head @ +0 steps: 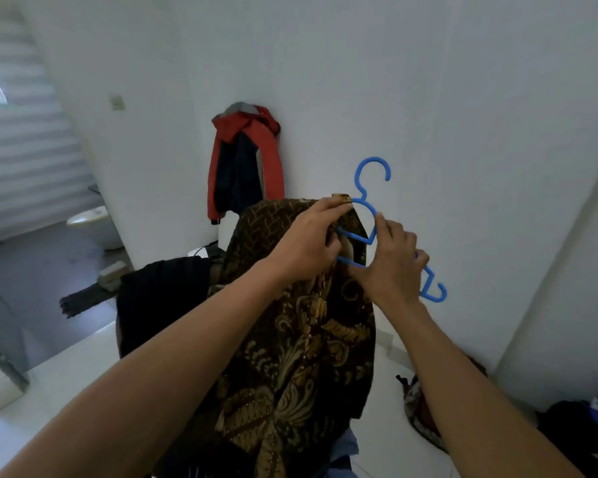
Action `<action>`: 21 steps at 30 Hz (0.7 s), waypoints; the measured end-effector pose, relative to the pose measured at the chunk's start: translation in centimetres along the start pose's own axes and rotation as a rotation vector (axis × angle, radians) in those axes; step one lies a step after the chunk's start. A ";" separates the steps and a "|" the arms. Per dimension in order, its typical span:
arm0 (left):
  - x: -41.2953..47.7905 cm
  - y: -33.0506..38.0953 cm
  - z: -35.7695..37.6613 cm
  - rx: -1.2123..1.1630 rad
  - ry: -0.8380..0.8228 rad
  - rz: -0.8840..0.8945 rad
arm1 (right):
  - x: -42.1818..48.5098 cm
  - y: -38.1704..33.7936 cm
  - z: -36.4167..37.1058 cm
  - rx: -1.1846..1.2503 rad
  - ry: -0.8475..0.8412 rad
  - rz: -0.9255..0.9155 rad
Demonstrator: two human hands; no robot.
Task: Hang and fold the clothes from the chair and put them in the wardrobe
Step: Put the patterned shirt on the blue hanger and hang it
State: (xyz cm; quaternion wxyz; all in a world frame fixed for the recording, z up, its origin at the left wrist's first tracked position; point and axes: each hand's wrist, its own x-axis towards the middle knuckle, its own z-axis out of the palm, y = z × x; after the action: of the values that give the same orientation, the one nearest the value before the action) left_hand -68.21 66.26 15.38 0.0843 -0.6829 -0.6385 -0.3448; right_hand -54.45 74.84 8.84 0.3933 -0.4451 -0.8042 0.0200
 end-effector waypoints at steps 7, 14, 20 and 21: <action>0.5 2.0 -7.1 0.455 0.043 0.144 | 3.5 -1.9 -4.2 0.165 0.181 -0.148; 4.0 2.6 -15.8 0.919 0.052 0.231 | 7.8 -5.7 -8.7 0.291 0.263 -0.340; 6.1 4.4 -19.7 0.925 0.000 0.185 | 10.4 -7.5 -9.9 0.361 0.265 -0.364; 6.3 4.5 -19.9 0.916 0.019 0.163 | 10.4 -7.8 -9.9 0.389 0.306 -0.341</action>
State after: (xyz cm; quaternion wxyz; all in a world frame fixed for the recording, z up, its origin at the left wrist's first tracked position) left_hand -71.61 59.55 35.36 0.4100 -0.6201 -0.6684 -0.0254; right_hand -56.50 74.58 25.03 0.5856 -0.2177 -0.7798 0.0397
